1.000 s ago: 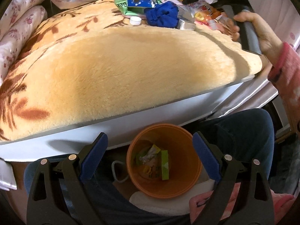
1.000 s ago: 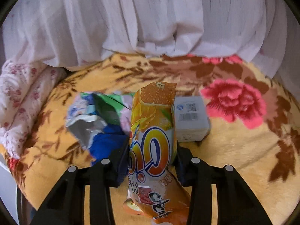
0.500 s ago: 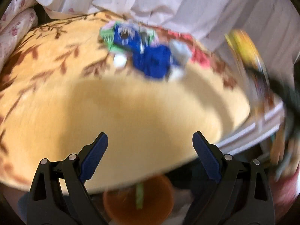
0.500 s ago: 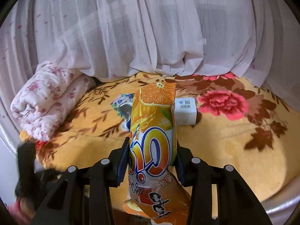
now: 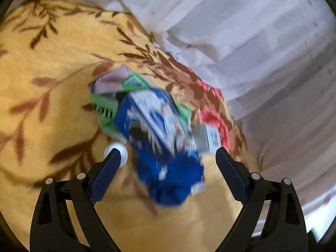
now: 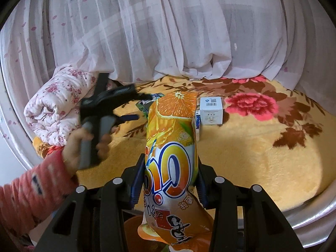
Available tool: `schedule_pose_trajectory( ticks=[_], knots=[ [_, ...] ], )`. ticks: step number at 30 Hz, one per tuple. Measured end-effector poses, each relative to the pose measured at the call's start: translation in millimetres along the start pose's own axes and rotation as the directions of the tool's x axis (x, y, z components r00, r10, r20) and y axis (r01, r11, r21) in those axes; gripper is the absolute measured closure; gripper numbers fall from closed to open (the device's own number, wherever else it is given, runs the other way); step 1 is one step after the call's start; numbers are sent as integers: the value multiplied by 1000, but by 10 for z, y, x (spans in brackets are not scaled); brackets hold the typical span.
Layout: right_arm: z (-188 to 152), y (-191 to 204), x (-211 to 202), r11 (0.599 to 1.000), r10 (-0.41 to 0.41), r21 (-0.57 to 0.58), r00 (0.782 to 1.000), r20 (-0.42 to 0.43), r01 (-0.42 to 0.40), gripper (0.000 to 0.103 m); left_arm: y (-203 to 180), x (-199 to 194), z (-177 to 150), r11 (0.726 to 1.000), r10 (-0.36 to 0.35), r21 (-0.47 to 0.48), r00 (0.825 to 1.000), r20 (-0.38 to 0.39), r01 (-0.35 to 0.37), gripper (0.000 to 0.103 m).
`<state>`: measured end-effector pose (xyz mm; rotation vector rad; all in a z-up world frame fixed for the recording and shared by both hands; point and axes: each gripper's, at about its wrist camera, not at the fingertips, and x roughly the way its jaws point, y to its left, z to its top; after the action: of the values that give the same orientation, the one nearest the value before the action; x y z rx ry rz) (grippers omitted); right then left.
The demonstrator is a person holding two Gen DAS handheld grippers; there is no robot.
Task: Collect trash
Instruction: 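Grasp the white snack box with the left tool while the right tool holds the pouch, then drop the snack box and juice pouch into the orange bucket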
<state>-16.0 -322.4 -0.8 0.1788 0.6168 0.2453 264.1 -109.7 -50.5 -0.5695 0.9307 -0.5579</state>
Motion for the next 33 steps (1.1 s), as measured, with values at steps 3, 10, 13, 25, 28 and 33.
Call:
schedule_pose_trajectory(
  ticks=[3,10,13,25,28,33],
  knots=[
    [8,-14,37,1000,13,3,1000,-2,-13,60,69,181,165,998,-24,-66,1000,-14,23,14],
    [-2,-107,160,999,22,25,1000,-14,-22,60,279,500,227,978,-54,-205,996,-66,39,26],
    [-22,-126,171,999,27,36,999,-17,-26,60,264,485,181,988,-18,-157,995,-96,3,48],
    [-127,52,38,999,45,16,999,-26,-44,60,-165,-369,-53,994,33,103,999,-34,-29,50],
    [-193,125,-14,999,48,3,998,-37,-48,60,-263,-634,-232,986,41,164,999,-29,-35,50],
    [-332,287,-85,998,49,-24,997,-57,-51,60,-299,-1124,-775,956,108,276,994,-26,-97,50]
  ],
)
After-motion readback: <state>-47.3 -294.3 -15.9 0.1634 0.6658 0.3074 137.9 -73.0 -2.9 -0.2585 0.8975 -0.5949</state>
